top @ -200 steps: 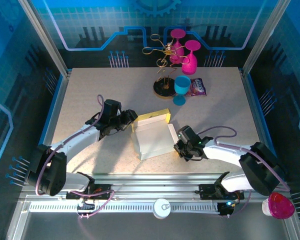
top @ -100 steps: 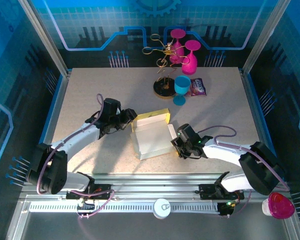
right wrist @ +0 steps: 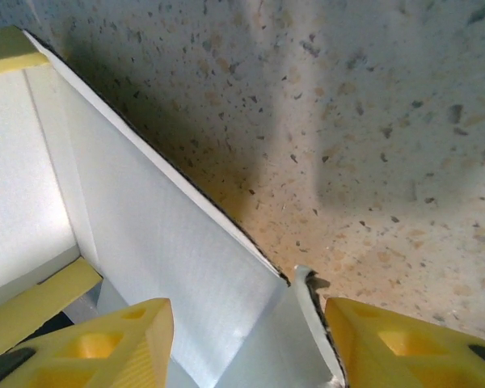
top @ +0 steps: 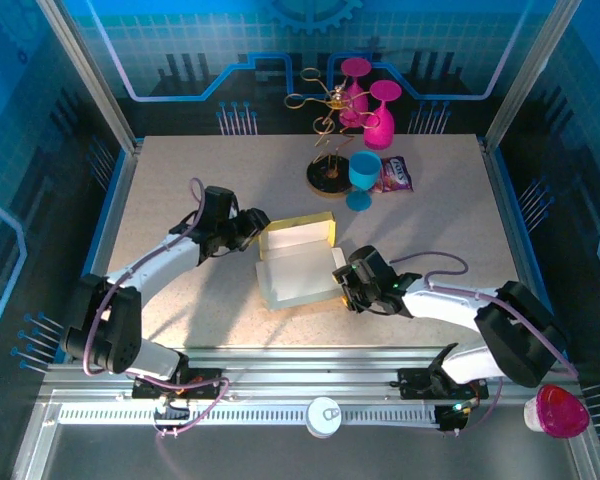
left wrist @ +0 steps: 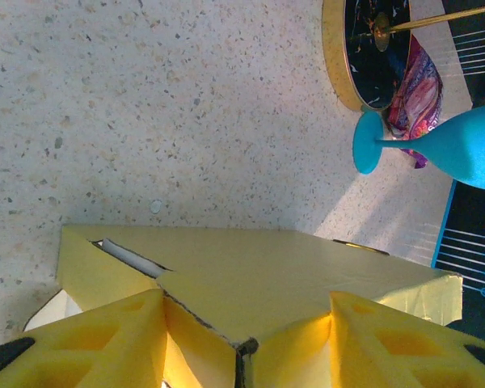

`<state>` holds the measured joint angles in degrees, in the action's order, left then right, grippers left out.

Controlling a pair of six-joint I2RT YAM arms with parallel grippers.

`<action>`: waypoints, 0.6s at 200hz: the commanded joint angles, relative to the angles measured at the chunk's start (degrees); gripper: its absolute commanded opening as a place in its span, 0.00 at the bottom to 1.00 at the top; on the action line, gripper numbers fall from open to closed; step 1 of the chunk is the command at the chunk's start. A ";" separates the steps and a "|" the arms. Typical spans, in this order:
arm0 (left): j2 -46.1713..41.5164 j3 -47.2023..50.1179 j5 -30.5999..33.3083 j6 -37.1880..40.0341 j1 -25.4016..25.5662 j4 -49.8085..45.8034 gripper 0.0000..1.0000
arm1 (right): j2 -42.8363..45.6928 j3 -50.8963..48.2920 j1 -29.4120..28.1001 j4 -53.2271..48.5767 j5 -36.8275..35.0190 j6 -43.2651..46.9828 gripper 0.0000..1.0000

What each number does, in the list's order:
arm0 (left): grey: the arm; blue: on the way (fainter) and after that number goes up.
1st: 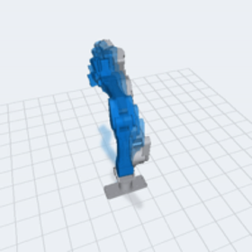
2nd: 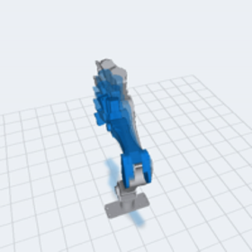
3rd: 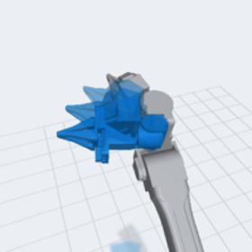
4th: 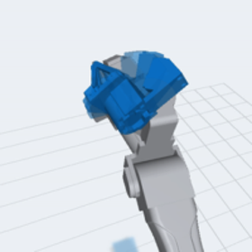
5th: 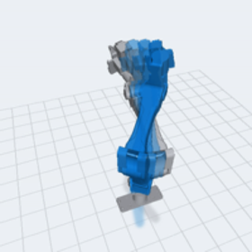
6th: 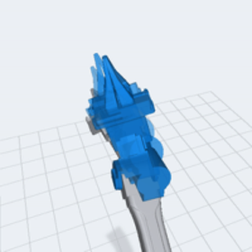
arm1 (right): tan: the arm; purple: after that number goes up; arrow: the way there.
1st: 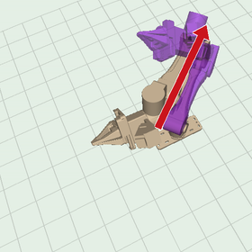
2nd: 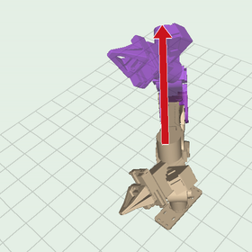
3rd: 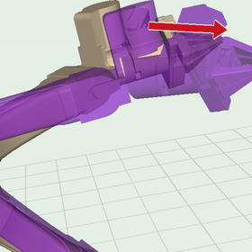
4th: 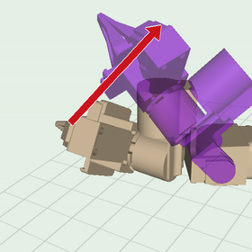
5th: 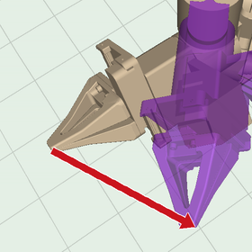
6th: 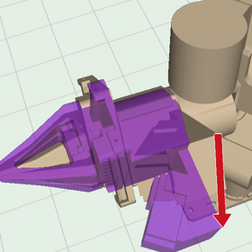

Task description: Fold the paper box

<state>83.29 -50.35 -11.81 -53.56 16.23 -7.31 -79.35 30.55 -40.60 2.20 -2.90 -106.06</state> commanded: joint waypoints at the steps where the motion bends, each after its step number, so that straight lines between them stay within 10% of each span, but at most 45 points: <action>1: 2.17 -0.25 -0.02 2.20 -0.32 -6.39 0.50 | -2.31 1.01 -0.71 4.00 -2.06 -1.58 0.51; 47: 2.35 -0.22 -0.40 2.23 -0.67 -6.49 0.50 | -4.87 2.31 -0.58 6.76 -3.44 -1.17 0.37; 81: 2.15 -0.40 -0.66 2.13 -0.85 -6.60 0.51 | -4.48 5.16 -0.64 2.11 -4.67 -0.24 0.00; 120: -0.48 -3.51 -0.80 1.31 -1.02 -11.64 0.68 | -3.44 15.23 3.25 -22.28 -2.07 11.58 0.00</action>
<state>83.64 -51.68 -11.81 -52.95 15.16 -9.39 -84.01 39.07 -39.99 -5.39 -5.52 -103.63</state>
